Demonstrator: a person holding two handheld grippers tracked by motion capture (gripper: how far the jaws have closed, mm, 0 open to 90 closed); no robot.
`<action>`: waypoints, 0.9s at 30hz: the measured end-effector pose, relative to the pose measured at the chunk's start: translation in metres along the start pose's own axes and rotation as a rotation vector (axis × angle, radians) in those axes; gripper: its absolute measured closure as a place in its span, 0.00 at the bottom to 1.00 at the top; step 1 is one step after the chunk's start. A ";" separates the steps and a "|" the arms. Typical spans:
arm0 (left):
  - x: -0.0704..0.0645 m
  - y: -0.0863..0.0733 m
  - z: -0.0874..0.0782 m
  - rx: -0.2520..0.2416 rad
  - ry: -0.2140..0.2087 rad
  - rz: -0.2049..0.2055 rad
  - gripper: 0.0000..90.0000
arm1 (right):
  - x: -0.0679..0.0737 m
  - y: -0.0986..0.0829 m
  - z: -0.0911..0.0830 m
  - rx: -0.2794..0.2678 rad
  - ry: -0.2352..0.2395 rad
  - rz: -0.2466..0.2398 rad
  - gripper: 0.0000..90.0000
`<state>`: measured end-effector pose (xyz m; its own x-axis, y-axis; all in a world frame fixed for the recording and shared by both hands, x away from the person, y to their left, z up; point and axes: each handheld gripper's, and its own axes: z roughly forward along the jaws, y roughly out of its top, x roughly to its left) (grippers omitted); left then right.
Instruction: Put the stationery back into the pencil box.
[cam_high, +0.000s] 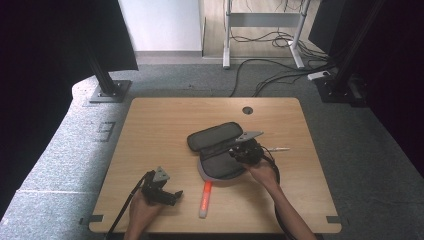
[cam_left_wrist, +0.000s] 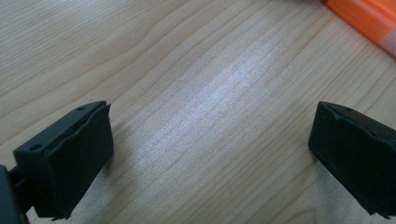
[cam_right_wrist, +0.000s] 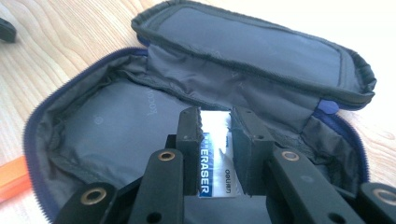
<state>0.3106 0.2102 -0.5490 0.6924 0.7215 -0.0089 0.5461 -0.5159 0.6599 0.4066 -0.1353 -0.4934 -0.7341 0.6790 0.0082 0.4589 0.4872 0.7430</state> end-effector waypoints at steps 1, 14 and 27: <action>0.000 0.000 0.000 0.000 0.001 0.000 0.00 | 0.000 0.000 0.002 0.005 0.000 0.002 0.81; 0.000 0.000 0.000 0.000 0.001 0.000 0.00 | 0.002 -0.006 0.027 0.050 0.008 -0.002 0.81; 0.000 0.000 0.000 0.000 0.001 0.000 0.00 | 0.002 -0.012 0.039 0.088 0.021 0.005 0.80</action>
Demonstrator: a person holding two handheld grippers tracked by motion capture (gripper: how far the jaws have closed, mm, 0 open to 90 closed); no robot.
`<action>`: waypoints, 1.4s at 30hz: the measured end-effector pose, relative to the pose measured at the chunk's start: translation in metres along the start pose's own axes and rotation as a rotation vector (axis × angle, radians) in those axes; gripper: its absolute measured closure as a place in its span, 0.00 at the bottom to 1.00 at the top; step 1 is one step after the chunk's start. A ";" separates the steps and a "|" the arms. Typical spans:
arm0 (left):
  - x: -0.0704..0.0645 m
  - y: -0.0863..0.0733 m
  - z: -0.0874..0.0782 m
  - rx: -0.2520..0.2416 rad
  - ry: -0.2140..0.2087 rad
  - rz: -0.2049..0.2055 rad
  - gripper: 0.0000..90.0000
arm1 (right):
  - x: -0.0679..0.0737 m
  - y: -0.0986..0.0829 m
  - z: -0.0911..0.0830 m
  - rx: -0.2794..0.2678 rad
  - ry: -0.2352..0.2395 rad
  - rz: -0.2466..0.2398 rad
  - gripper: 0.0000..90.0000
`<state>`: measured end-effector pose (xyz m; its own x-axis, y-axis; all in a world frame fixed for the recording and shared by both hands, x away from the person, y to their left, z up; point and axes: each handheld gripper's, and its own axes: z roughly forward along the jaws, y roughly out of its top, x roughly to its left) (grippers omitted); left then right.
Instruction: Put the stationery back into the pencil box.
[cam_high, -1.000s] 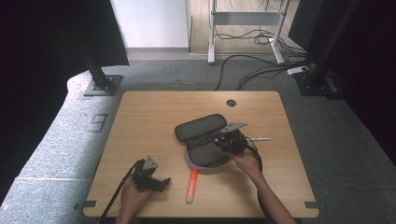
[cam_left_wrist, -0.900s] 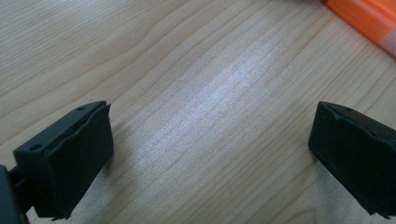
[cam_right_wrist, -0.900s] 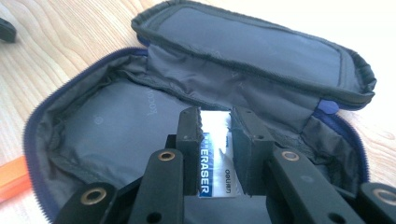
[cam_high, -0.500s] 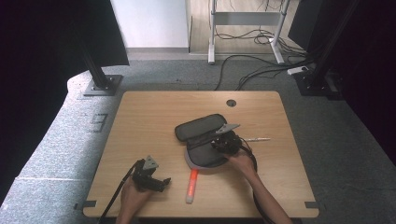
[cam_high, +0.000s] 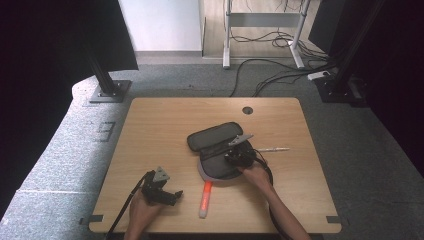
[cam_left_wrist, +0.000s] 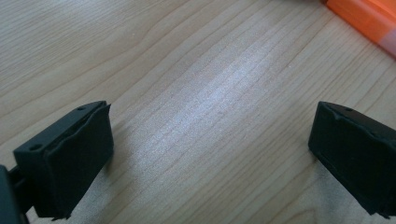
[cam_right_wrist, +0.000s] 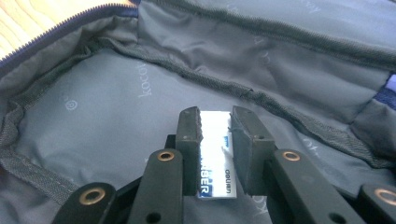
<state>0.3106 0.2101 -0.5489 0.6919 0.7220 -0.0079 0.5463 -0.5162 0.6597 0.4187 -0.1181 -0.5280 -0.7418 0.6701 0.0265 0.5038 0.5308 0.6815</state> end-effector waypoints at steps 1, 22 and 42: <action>0.000 0.000 0.000 0.000 -0.001 0.000 0.00 | 0.000 0.000 0.000 0.000 0.003 0.003 0.80; 0.000 0.000 0.000 0.000 0.000 0.000 0.00 | -0.015 0.000 -0.030 -0.081 0.002 0.012 0.40; 0.000 0.000 0.000 0.000 0.000 0.000 0.00 | -0.038 -0.008 -0.065 -0.107 -0.046 0.015 0.28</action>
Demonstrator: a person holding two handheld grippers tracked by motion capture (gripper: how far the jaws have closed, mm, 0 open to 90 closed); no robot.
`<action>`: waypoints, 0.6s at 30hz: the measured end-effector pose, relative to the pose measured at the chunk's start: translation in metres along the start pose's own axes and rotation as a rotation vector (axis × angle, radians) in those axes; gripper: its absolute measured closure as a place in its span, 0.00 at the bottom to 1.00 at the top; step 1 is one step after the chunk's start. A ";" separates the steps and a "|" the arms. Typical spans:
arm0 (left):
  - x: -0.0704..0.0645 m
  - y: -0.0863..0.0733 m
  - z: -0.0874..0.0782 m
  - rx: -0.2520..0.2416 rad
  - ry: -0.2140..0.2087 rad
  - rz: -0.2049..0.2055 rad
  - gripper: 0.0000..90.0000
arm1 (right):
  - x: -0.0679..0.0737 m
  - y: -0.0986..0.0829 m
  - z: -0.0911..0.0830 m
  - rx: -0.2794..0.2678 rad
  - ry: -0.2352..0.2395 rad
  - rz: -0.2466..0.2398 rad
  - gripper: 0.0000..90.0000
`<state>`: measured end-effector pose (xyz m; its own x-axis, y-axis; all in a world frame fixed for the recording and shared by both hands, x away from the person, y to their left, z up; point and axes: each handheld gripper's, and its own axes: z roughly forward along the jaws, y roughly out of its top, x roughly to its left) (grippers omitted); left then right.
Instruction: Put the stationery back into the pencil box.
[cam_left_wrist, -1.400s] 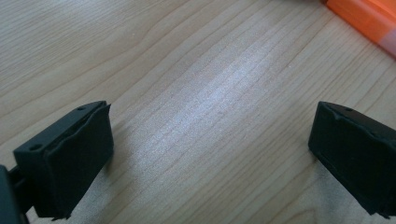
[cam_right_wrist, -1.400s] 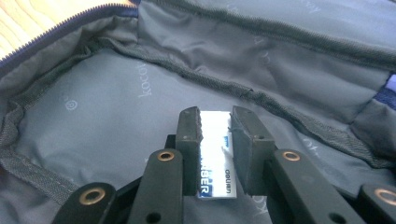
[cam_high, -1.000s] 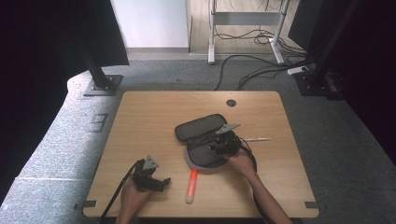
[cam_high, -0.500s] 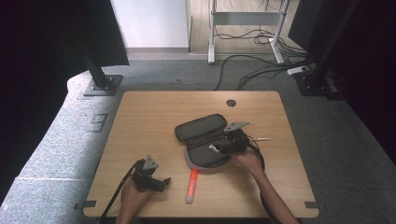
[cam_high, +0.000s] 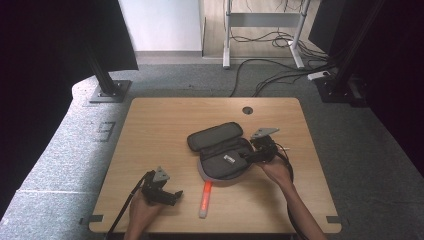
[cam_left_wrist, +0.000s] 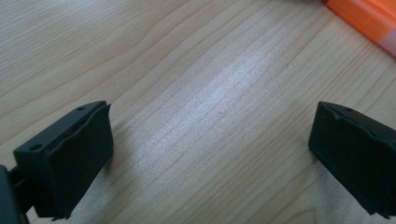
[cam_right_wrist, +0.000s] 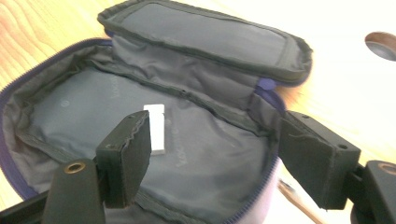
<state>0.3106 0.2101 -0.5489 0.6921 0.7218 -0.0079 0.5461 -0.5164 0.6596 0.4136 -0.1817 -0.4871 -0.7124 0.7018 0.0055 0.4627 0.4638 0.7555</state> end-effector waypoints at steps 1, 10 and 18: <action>0.000 0.000 0.000 0.000 0.000 0.000 0.00 | -0.001 -0.001 -0.002 0.001 -0.004 -0.002 0.28; 0.000 0.000 0.000 0.000 0.000 0.000 0.00 | -0.016 -0.007 -0.017 -0.012 -0.041 0.025 0.29; 0.000 0.000 0.000 0.000 -0.001 0.000 0.00 | -0.032 -0.017 -0.028 -0.010 -0.074 0.049 0.27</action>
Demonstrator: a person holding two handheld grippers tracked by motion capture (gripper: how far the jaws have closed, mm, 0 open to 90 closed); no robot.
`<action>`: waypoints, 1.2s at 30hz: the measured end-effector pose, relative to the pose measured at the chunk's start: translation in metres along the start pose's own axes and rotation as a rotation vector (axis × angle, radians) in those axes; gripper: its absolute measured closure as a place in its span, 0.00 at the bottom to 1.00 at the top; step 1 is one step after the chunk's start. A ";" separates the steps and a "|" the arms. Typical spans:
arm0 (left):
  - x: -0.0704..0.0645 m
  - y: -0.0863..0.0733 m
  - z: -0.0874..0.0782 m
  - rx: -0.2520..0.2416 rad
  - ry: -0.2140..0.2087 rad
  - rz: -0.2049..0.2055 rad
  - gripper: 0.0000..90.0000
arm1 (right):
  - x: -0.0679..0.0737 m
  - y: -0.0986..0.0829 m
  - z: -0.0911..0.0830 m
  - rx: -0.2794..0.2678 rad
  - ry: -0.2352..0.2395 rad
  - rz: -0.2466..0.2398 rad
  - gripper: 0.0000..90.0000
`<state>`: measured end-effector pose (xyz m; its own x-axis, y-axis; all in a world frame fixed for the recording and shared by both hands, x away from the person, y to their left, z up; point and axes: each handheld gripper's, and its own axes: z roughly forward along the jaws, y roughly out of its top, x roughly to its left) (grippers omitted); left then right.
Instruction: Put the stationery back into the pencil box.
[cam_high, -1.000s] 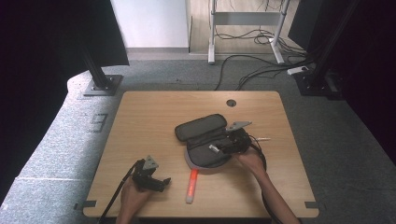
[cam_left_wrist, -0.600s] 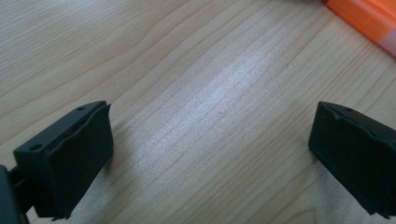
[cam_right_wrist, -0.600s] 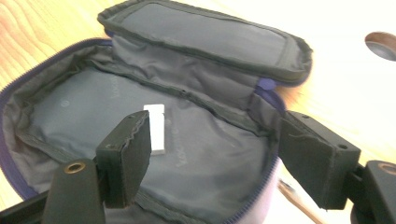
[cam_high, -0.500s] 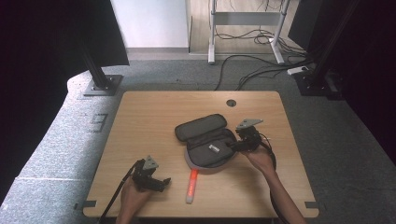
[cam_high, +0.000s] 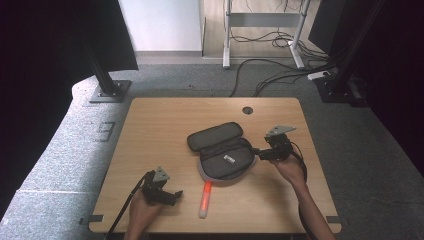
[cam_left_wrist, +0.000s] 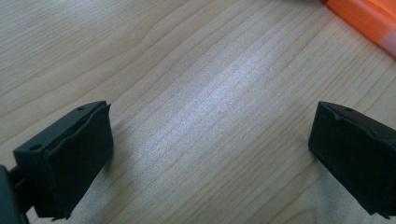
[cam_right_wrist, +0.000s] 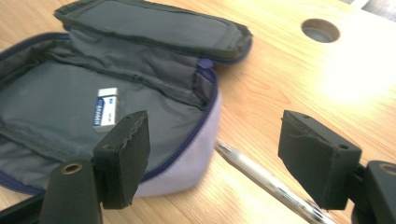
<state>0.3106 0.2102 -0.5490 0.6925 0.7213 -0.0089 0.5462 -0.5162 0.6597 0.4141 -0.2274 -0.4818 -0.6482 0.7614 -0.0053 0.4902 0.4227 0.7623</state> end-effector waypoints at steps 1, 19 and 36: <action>0.000 0.000 0.000 0.000 0.001 0.000 0.00 | -0.002 -0.001 -0.001 0.000 -0.006 0.005 0.27; 0.000 0.000 0.000 0.000 0.000 0.000 0.00 | -0.038 -0.027 0.004 0.032 -0.052 0.075 0.28; 0.000 0.000 0.000 -0.001 0.000 0.000 0.00 | -0.059 -0.046 0.031 0.074 -0.061 0.124 0.25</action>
<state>0.3107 0.2101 -0.5490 0.6923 0.7215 -0.0090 0.5461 -0.5157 0.6602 0.4481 -0.2768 -0.5360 -0.5447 0.8374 0.0453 0.6077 0.3568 0.7095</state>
